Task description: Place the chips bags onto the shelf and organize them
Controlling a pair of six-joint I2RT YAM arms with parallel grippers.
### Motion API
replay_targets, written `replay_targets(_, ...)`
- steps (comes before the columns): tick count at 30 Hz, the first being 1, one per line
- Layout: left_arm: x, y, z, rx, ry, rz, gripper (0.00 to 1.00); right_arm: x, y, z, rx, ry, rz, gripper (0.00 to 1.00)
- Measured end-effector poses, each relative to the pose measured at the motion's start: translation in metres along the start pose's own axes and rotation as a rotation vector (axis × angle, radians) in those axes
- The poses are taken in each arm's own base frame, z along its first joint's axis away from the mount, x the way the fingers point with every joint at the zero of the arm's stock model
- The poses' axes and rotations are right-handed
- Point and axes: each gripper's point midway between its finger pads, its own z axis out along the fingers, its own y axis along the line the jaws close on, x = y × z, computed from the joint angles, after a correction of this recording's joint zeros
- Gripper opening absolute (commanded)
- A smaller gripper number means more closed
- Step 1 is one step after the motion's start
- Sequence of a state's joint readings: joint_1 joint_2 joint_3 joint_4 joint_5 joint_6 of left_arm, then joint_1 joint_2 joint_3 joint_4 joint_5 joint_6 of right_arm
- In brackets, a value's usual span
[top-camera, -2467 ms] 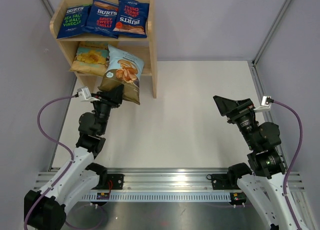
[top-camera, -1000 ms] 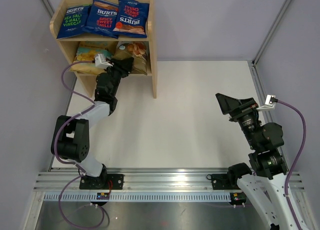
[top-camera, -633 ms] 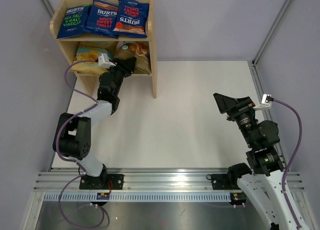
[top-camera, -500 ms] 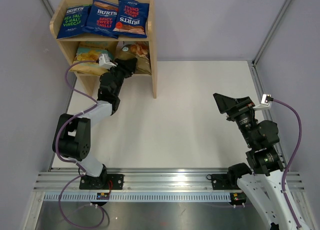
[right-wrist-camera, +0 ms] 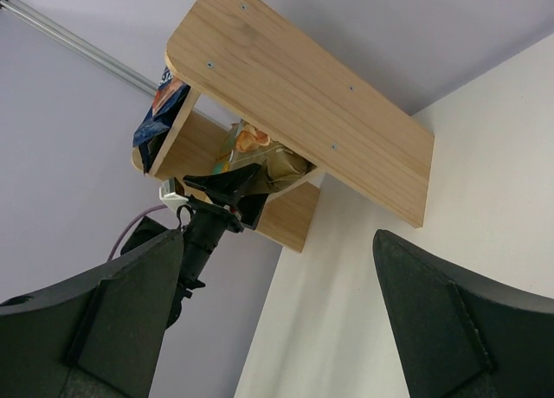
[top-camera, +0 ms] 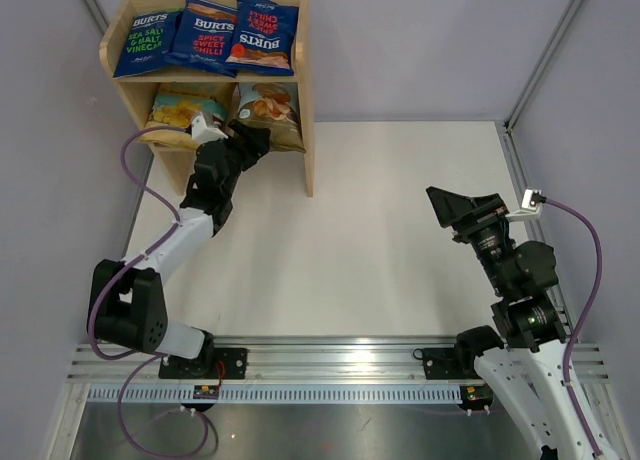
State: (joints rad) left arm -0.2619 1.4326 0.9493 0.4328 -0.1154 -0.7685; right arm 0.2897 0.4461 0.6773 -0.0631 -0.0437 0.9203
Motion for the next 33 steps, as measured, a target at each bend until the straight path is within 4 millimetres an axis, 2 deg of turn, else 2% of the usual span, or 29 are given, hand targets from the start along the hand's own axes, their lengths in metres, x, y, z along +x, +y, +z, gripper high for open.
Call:
replay_targets(5, 0.003, 0.011, -0.002, -0.091, 0.058, 0.011, 0.67, 0.001, -0.001, -0.001, 0.000, 0.001, 0.004, 0.98)
replay_targets(12, -0.008, 0.017, 0.001, -0.132, 0.091, -0.002, 0.49, -0.001, 0.001, -0.004, -0.010, -0.007, 0.003, 0.99)
replay_targets(19, -0.007, 0.018, 0.002, -0.136, 0.124, -0.010, 0.45, -0.001, 0.002, -0.005, -0.012, -0.008, 0.003, 0.99)
replay_targets(22, -0.006, 0.018, 0.001, -0.131, 0.137, -0.011, 0.52, -0.001, 0.002, -0.005, -0.013, -0.009, 0.003, 0.99)
replay_targets(23, -0.005, 0.018, 0.001, -0.129, 0.141, -0.011, 0.57, -0.001, 0.002, -0.005, -0.013, -0.009, 0.003, 0.99)
replay_targets(26, -0.001, 0.018, -0.001, -0.132, 0.160, -0.012, 0.62, -0.001, 0.002, -0.005, -0.013, -0.009, 0.003, 0.99)
replay_targets(32, -0.005, 0.016, -0.019, -0.142, 0.172, -0.004, 0.85, 0.000, -0.001, -0.004, -0.001, -0.003, -0.013, 0.99)
replay_targets(33, -0.008, 0.014, -0.023, -0.139, 0.168, -0.002, 0.92, 0.001, -0.004, -0.003, 0.011, 0.005, -0.024, 1.00)
